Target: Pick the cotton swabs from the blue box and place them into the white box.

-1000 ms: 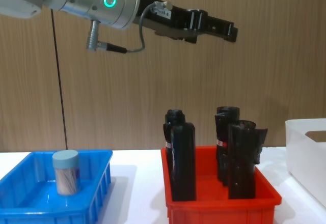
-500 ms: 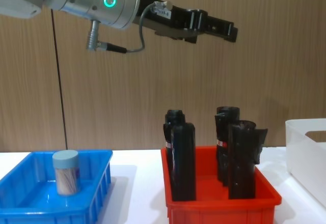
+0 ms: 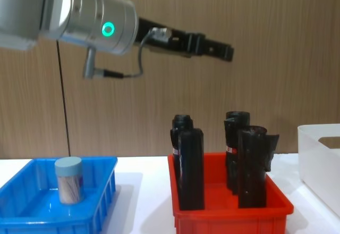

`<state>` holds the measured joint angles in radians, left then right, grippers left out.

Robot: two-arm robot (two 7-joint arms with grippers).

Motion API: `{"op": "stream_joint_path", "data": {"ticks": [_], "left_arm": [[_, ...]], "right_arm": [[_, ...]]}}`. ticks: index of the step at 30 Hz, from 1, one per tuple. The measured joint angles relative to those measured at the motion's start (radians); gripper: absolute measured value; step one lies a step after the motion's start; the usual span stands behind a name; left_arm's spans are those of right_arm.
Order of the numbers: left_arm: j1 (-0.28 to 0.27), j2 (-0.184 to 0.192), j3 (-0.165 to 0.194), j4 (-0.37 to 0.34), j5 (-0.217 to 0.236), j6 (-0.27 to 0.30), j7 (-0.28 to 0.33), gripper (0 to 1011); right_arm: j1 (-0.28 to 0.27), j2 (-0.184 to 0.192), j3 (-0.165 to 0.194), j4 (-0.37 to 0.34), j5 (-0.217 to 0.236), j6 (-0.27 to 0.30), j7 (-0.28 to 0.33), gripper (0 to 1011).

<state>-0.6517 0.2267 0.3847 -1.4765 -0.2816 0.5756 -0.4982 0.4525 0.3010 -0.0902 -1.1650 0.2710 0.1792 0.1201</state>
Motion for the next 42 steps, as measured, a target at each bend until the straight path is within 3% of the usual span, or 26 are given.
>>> {"op": "stream_joint_path", "data": {"ticks": [33,42], "left_arm": [[0.324,0.121,0.055,-0.116,0.063,-0.439,0.381,1000],[0.394,0.148,0.067,-0.143,0.078,-0.534,0.464,1000]], "right_arm": [[-0.328,0.026,-0.096,-0.423,0.013,-0.103,-0.038,1001],[-0.416,0.033,-0.122,-0.537,0.015,-0.131,-0.048,1001]]}}
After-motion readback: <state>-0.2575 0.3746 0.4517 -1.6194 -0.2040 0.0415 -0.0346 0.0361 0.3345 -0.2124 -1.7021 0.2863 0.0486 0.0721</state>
